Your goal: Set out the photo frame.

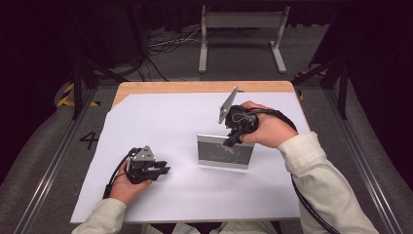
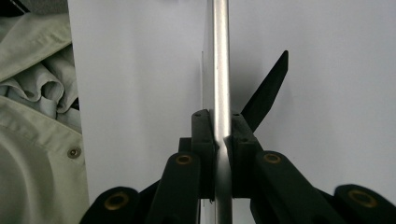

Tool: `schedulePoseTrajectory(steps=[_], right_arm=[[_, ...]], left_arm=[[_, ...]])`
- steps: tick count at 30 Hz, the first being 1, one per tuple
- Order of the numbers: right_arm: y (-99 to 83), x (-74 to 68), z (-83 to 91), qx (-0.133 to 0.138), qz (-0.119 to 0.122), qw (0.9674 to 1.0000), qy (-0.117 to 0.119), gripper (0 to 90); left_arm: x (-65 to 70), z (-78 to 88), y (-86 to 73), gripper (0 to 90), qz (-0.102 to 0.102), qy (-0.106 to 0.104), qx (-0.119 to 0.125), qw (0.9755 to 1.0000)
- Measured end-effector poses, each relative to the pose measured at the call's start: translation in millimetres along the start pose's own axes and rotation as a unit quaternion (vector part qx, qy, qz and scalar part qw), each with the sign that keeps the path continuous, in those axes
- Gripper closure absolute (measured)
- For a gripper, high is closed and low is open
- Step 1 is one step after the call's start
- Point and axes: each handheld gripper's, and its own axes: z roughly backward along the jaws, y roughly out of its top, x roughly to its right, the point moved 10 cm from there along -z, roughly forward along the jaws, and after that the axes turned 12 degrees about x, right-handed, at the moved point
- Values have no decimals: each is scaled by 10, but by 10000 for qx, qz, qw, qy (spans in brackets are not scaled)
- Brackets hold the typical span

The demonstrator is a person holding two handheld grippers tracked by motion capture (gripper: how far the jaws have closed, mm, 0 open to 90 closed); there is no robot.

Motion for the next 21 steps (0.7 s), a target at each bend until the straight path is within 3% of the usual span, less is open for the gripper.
schedulePoseTrajectory(steps=[6, 15, 21], right_arm=[[6, -30, -60, -51, 149, 9998, 85, 837], [0, -71, -145, -201, 597, 9978, 228, 837], [-37, -41, -135, -190, 563, 9980, 208, 835]], left_arm=[[-5, -5, -3, 712, 10, 11, -7, 10000], [4, -18, 12, 712, -3, -16, -4, 10000], [4, -34, 21, 712, -25, -41, -6, 10000]])
